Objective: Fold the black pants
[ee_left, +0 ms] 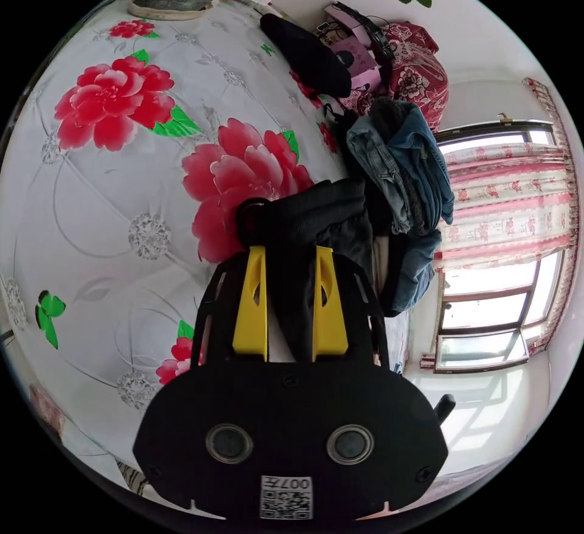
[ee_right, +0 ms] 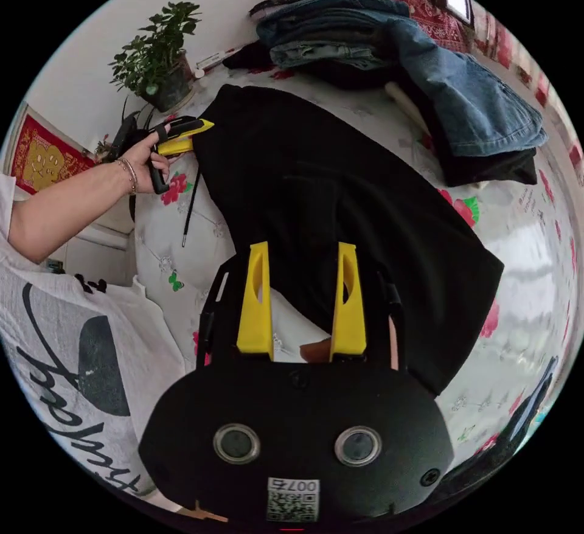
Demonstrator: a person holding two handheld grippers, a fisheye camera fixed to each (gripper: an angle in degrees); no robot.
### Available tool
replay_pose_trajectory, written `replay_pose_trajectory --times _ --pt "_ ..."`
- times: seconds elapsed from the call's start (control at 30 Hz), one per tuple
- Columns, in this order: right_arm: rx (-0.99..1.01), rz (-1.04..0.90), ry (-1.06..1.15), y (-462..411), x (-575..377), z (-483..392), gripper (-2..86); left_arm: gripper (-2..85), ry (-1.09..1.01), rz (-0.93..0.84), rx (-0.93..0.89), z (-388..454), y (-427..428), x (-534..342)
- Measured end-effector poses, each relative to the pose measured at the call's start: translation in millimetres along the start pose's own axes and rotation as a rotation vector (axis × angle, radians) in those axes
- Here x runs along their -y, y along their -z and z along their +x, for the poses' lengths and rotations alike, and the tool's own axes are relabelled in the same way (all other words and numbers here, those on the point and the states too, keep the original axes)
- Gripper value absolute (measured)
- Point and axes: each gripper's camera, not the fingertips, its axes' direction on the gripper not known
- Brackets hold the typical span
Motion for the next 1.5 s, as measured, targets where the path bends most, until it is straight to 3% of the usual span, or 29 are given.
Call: replay_pose_trajectory --times 0.13,0.37,0.53,0.67,0.83,1.0,1.07,1.17,1.23,1.4,1.5 --pt "-0.007 -0.074 -0.042 -16 17 7 8.7 9.0 0.051 -0.014 -0.039 -17 4 7" --pt "0.105 0.302 -0.242 71 -2 47 8.0 6.3 0.035 -0.009 -0.127 -33 17 16" --pt "0.232 0.030 -0.179 14 10 49 9.6 6.0 -0.057 0.028 -0.206 -10 33 16" --pt "0.275 0.189 -0.273 40 -27 69 10.1 5.8 -0.297 -0.023 -0.249 56 45 14" --pt "0.237 0.300 -0.430 80 -98 122 11.0 5.7 -0.614 -0.211 -0.409 169 29 -28" --pt "0.145 0.378 -0.741 110 -211 189 11.6 6.8 -0.949 -0.570 -0.598 268 -54 -156" --pt "0.190 0.413 -0.863 113 -249 209 11.7 6.8 -0.933 -0.761 -0.581 268 -98 -189" --pt "0.277 0.524 -0.990 121 -299 230 11.9 7.0 -0.878 -0.841 -0.531 245 -126 -207" --pt "0.287 0.540 -1.012 122 -315 239 12.0 8.0 -0.869 -0.824 -0.506 226 -123 -199" --pt "0.400 0.516 -1.048 95 -322 282 12.8 9.7 -0.848 -0.648 -0.242 164 -103 -124" --pt "0.457 0.485 -1.026 76 -303 305 13.1 11.8 -0.777 -0.647 -0.168 138 -116 -84"
